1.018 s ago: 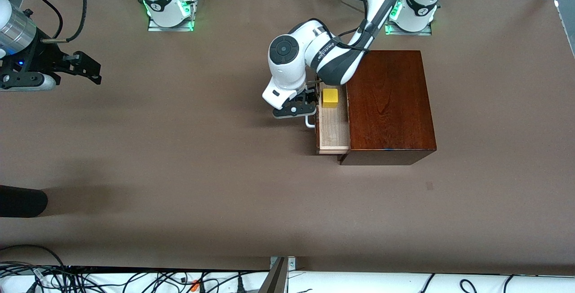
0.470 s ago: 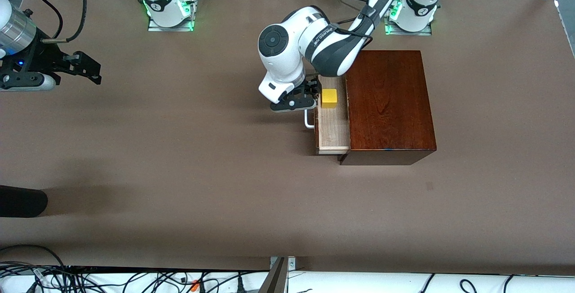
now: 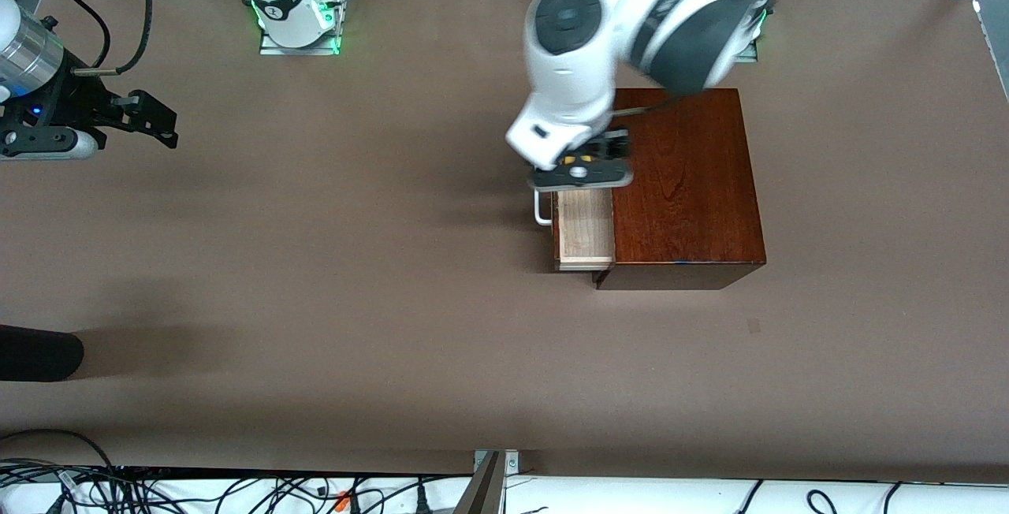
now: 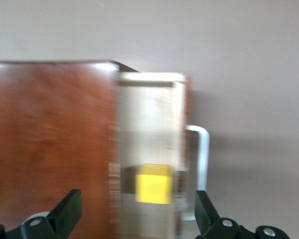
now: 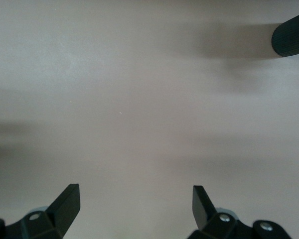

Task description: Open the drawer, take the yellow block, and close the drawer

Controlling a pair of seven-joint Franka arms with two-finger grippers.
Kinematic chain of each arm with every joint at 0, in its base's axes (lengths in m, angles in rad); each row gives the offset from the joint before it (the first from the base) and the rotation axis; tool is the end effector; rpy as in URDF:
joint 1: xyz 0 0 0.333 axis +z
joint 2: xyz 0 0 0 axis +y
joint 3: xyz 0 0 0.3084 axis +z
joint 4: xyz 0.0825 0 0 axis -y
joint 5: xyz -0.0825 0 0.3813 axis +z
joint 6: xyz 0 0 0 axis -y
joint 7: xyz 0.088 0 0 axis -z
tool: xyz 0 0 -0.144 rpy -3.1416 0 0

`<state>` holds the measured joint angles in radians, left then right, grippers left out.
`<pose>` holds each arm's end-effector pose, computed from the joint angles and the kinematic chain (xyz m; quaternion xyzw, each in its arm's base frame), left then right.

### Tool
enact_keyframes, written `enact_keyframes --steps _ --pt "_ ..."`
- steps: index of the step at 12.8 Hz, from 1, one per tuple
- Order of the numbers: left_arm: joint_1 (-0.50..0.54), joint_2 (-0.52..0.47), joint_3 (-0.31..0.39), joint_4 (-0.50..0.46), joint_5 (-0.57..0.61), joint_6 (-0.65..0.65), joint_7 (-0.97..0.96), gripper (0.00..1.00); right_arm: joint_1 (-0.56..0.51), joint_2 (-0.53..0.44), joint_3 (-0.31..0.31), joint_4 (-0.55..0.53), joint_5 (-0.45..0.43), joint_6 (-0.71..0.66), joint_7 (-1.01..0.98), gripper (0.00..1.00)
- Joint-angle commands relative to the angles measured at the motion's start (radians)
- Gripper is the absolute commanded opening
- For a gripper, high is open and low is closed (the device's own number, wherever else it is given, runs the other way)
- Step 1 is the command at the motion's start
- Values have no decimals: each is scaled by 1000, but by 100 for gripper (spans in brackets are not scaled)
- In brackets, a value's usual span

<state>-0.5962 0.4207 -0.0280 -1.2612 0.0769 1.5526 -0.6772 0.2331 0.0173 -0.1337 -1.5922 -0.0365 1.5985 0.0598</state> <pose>0.5423 -0.3730 0.4668 -0.9971 -0.0255 0.0316 0.0650 0.5561 0.0508 0.5628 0.9996 0.0204 -0.0039 0.0198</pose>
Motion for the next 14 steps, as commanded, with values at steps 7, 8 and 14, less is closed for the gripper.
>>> enact_keyframes --steps 7,8,14 --pt "390 -192 -6 -111 -92 -135 549 100 20 39 23 15 36 40 3 100" --pt "438 -251 -6 -203 -150 -80 567 100 41 47 28 17 36 31 9 100" --pt "527 -482 -9 -524 -121 230 564 100 86 49 144 18 165 37 -40 100"
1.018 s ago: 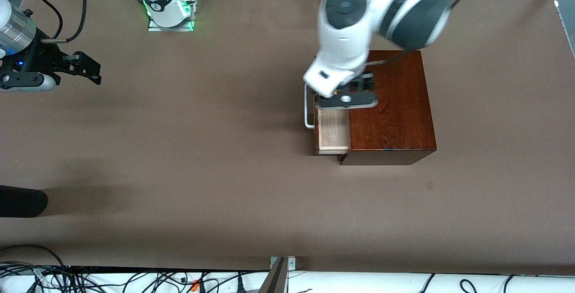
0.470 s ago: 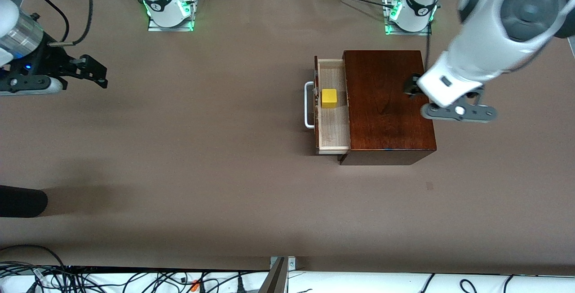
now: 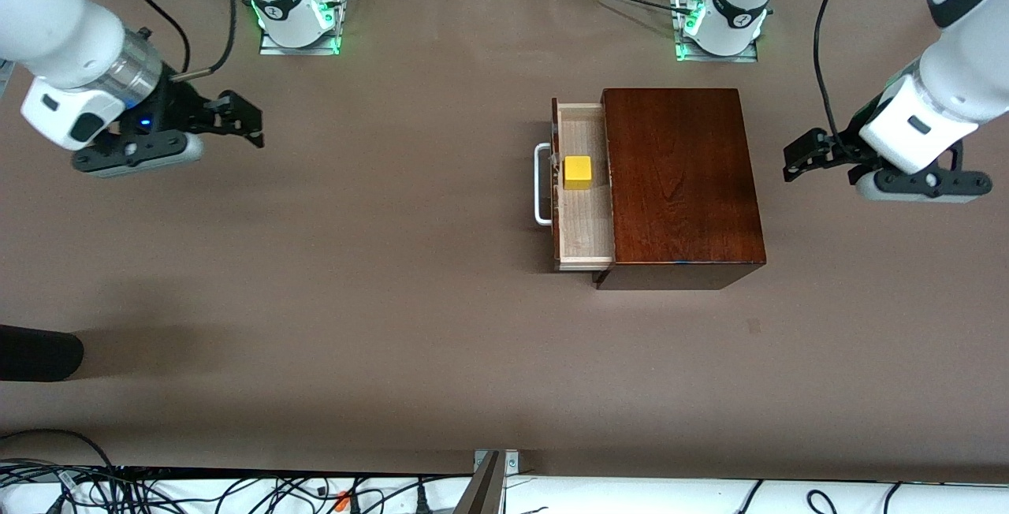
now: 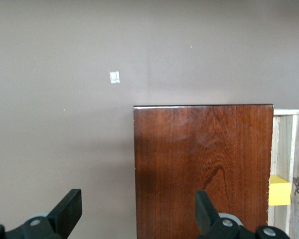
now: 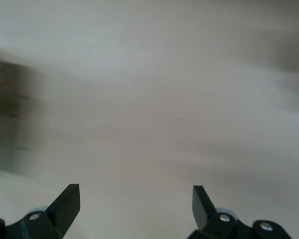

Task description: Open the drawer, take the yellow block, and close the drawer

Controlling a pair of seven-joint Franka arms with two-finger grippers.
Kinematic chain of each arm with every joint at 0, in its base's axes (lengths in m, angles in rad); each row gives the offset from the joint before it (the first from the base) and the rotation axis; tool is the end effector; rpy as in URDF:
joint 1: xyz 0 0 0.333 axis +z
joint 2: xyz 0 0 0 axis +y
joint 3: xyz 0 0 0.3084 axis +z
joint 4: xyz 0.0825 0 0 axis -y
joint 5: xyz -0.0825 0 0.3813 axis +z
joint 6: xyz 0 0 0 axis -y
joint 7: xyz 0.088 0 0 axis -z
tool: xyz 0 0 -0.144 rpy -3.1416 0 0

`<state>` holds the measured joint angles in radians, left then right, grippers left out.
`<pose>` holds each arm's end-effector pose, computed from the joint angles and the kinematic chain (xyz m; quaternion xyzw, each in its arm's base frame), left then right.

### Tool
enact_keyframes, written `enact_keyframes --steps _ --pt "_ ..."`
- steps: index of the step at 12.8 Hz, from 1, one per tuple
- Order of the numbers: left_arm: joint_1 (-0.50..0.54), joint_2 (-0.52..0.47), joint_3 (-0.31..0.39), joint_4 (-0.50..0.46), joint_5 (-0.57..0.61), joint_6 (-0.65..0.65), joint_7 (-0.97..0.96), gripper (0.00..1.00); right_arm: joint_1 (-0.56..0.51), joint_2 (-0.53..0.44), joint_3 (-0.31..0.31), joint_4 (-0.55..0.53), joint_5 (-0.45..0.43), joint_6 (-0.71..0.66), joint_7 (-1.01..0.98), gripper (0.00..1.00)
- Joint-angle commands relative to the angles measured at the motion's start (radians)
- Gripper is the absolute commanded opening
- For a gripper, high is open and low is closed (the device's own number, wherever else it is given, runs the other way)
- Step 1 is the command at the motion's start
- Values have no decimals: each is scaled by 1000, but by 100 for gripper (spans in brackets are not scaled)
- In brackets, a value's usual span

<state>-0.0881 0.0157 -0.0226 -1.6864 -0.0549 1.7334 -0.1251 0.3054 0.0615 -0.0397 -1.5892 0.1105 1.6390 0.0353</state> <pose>0.5644 -0.0697 0.5310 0.9994 0.0112 0.0123 0.0290 0.5500 0.1660 0.5434 -0.9924 -0.1107 0.0138 0.0524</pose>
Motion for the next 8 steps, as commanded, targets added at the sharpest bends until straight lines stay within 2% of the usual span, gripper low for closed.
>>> enact_keyframes --steps 1,4,6,7,8 --pt "19 -68 -19 -78 13 16 9 100 32 9 87 15 18 5 -14 100" --pt "19 -45 -13 -35 42 -35 10 100 163 116 147 31 20 109 -15 100" --pt "19 -45 -13 -32 44 -57 5 100 294 182 150 38 14 185 -17 100" --pt "19 -43 -13 -30 47 -57 7 100 360 220 150 57 -1 208 -17 100" --pt "19 -45 -14 -30 58 -57 12 100 427 263 150 84 -61 247 -18 100"
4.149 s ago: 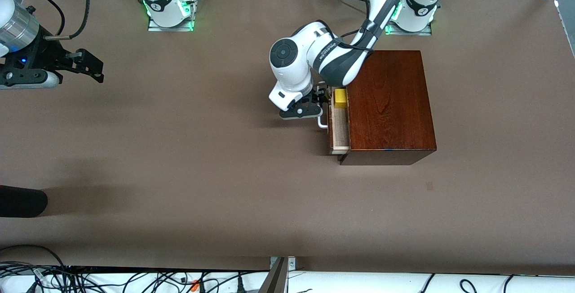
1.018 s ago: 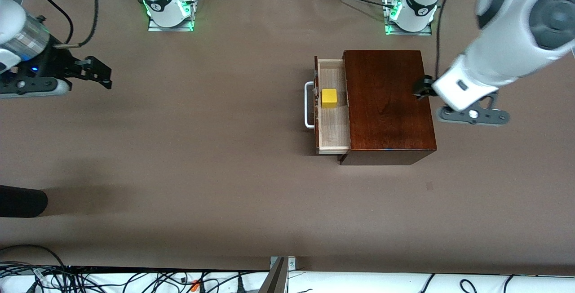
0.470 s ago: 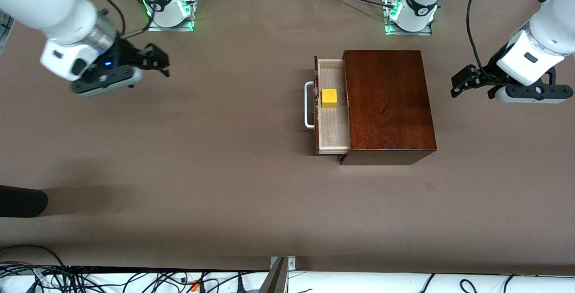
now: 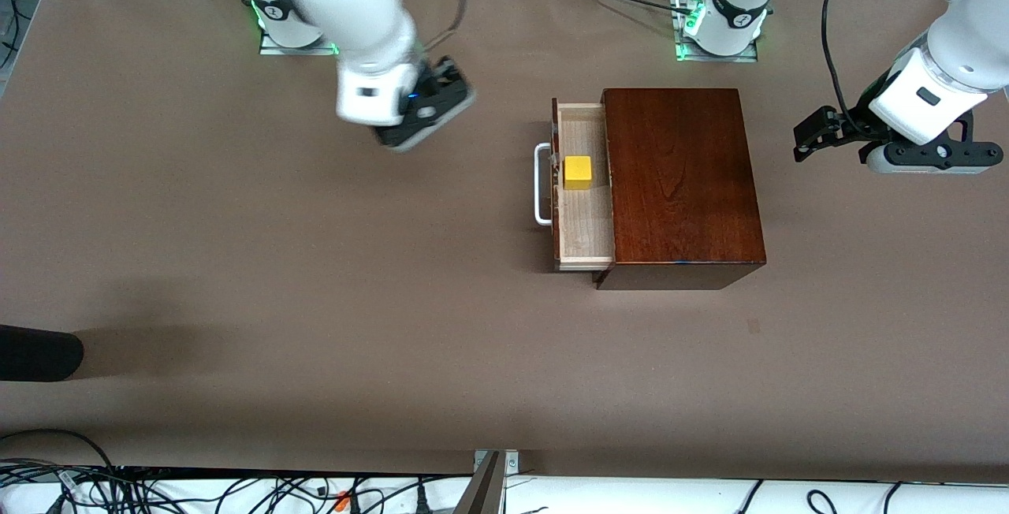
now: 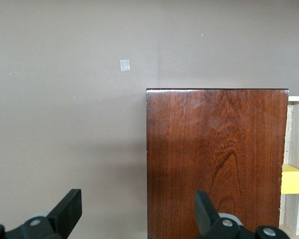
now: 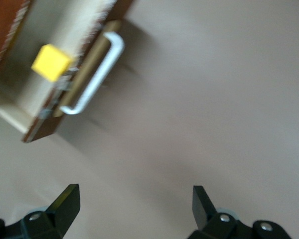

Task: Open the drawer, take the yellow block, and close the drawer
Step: 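Move the right gripper over the yellow cube in the drawer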

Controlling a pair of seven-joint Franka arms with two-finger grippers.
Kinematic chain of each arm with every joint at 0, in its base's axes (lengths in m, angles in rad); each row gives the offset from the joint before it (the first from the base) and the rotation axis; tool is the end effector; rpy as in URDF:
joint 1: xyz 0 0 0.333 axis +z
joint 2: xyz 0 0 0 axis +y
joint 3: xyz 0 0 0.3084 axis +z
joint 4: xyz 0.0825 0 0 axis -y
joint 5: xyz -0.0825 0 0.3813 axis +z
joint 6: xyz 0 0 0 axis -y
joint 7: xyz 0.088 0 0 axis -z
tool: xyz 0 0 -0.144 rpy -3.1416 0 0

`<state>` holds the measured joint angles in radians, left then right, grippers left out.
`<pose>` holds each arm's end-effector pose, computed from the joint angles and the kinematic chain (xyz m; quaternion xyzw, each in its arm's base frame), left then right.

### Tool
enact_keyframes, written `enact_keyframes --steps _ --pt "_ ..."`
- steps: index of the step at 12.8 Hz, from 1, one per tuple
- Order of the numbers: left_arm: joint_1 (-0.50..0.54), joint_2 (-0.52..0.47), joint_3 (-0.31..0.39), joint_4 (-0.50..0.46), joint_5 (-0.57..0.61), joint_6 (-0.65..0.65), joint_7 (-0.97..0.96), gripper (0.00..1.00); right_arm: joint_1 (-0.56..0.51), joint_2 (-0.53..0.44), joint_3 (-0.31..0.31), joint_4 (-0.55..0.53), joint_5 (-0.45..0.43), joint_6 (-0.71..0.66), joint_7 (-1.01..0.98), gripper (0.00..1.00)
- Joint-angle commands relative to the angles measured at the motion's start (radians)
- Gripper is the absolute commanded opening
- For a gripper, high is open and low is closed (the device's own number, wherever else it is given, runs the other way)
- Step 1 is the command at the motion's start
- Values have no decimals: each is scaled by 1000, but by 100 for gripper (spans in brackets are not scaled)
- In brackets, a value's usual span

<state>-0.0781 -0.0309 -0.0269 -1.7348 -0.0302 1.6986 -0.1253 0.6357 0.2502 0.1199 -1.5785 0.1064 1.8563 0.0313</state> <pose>0.5456 -0.0617 0.5306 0.9998 0.0121 -0.0043 0.0142 0.4602 0.4419 0.4544 -0.9386 -0.3382 0.0119 0.0665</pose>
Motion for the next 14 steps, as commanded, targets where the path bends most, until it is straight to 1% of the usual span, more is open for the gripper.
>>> enact_keyframes --steps 1,2,3,5,7,11,14 --pt "9 2 -8 20 35 -22 12 100 161 125 -9 115 -142 81 -37 100" --pt "9 2 -7 20 33 -23 12 100 209 171 -9 158 -199 105 -71 100" --pt "9 2 -7 20 33 -23 12 100 229 210 -9 196 -218 109 -88 100" --pt "9 2 -8 20 33 -23 12 100 269 280 -9 264 -226 112 -125 100" --pt "9 2 -8 20 33 -23 12 100 283 340 -11 316 -231 158 -193 100" --pt "9 2 -7 20 33 -23 12 100 283 470 -11 412 -270 247 -355 100" --pt "9 8 -8 35 35 -26 12 100 297 520 -11 428 -319 254 -382 100"
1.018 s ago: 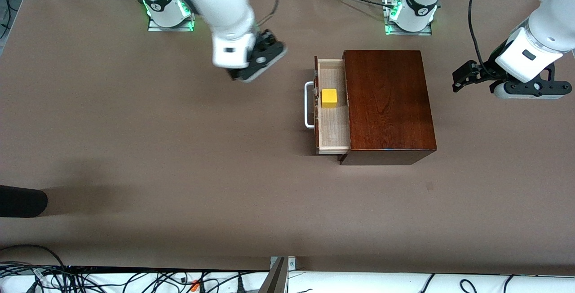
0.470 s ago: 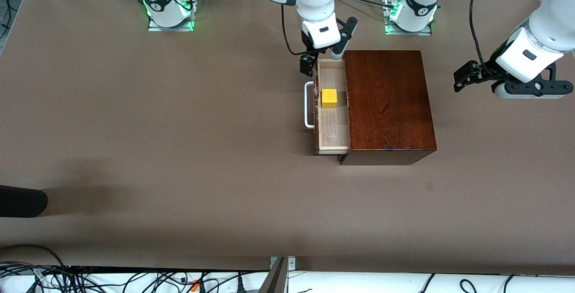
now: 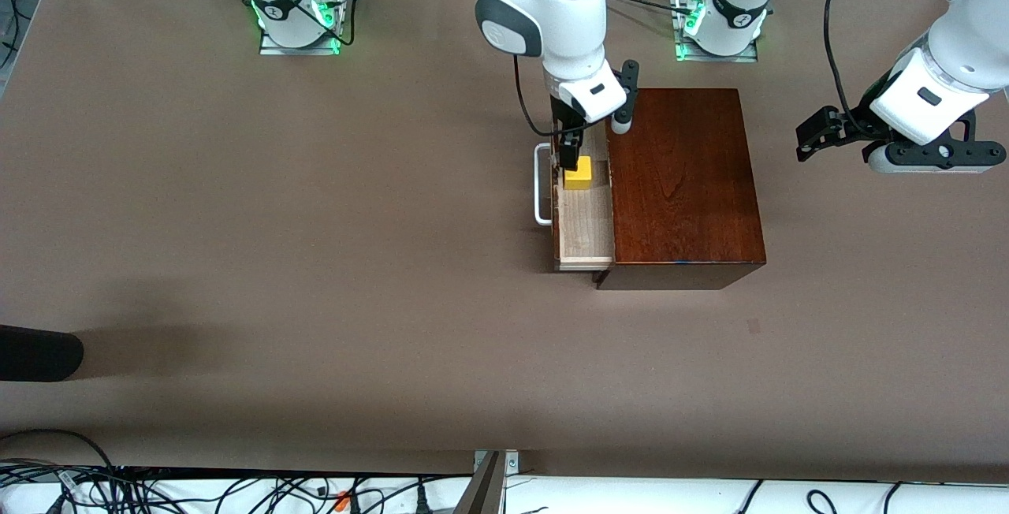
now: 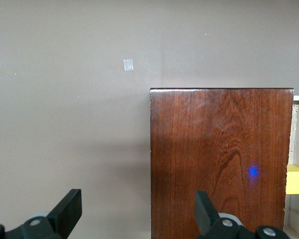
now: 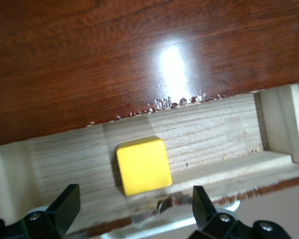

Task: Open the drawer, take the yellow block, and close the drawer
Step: 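Lower the right gripper and close it on the yellow cube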

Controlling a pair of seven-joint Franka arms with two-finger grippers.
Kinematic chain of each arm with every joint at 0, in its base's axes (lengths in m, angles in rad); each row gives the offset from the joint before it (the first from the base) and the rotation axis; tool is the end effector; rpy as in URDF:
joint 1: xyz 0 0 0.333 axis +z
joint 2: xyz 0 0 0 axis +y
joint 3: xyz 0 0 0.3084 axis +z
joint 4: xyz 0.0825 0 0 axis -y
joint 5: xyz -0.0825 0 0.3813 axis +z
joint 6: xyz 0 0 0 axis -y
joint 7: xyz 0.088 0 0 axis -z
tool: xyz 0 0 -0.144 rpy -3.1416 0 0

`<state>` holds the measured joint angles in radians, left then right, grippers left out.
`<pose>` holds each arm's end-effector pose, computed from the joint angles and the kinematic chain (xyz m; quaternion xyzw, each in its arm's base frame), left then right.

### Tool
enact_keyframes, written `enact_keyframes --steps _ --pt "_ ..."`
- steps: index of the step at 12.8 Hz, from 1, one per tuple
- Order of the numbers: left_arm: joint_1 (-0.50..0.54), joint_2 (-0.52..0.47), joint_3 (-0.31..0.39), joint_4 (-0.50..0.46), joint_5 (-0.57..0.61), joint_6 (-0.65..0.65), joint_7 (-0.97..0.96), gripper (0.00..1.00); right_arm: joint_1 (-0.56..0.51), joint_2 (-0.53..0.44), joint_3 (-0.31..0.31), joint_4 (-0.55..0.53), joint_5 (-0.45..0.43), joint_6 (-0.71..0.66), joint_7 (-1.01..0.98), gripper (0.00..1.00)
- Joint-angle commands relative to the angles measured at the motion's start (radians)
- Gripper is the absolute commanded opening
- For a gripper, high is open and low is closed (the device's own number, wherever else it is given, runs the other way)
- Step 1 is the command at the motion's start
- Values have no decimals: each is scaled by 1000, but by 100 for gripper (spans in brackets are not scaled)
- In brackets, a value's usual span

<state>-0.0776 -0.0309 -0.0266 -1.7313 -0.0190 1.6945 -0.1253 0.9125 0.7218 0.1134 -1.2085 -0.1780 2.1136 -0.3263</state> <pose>0.5456 -0.0597 0.5318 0.9999 0.0118 -0.0040 0.0086 0.4261 0.6353 0.3301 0.7624 0.6388 0.1030 0.0095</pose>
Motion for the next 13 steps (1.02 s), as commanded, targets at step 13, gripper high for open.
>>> enact_keyframes --steps 13 --pt "7 19 -12 48 24 -33 10 100 26 97 -11 58 -61 23 -77 87"
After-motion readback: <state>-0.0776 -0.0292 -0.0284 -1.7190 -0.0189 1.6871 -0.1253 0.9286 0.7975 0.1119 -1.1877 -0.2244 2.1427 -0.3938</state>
